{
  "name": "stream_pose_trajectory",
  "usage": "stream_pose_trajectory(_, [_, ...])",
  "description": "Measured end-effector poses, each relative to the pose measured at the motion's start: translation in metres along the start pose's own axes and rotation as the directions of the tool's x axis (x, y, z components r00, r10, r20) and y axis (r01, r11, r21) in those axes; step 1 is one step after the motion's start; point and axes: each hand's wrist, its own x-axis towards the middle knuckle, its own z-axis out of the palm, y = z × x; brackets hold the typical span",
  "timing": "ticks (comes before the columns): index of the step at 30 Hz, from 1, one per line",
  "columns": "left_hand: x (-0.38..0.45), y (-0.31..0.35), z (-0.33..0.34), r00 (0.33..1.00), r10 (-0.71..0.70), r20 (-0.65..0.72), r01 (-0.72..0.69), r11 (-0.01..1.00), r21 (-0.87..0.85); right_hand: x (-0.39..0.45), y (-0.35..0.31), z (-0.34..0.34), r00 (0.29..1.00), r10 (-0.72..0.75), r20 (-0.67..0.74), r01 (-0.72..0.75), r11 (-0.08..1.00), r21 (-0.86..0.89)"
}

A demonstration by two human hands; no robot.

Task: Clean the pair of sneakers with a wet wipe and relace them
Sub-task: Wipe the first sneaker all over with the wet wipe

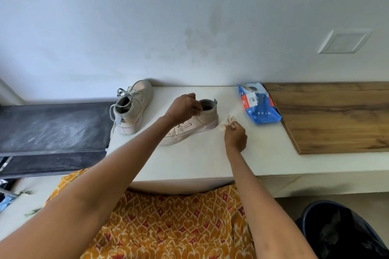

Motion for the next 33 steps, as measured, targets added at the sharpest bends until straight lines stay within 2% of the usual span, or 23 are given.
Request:
stream_pose_trajectory(3, [-0.001, 0.001, 0.000, 1.000, -0.017, -0.010, 0.017, 1.000, -0.008, 0.004, -0.006, 0.012, 0.998, 0.015, 0.066, -0.011, 0.998, -0.062])
stream_pose_trajectory(9, [-0.002, 0.005, 0.001, 0.998, -0.055, -0.030, 0.054, 0.998, -0.029, -0.037, -0.014, 0.041, 0.996, 0.079, -0.046, -0.077, 0.995, 0.062])
stream_pose_trajectory(16, [-0.005, 0.007, 0.005, 0.995, -0.090, -0.048, 0.086, 0.994, -0.068, -0.063, -0.019, 0.054, 0.992, 0.116, -0.054, -0.105, 0.980, 0.171])
stream_pose_trajectory(21, [-0.006, 0.008, 0.006, 0.995, -0.088, -0.040, 0.086, 0.995, -0.059, -0.088, -0.019, 0.068, 0.993, 0.103, 0.064, -0.111, 0.986, 0.124])
stream_pose_trajectory(27, [-0.007, 0.006, 0.007, 0.997, -0.032, -0.064, 0.031, 0.999, -0.012, -0.087, -0.008, 0.049, 0.969, -0.010, 0.246, -0.011, 0.996, 0.085])
stream_pose_trajectory(29, [-0.011, 0.005, 0.011, 0.996, 0.042, -0.079, -0.039, 0.998, 0.042, -0.078, -0.006, 0.035, 0.979, -0.026, 0.202, 0.009, 0.996, 0.086])
stream_pose_trajectory(33, [-0.022, 0.006, 0.024, 0.972, 0.191, -0.134, -0.171, 0.974, 0.147, -0.046, -0.010, 0.003, 0.995, -0.030, -0.093, 0.042, 0.990, 0.131])
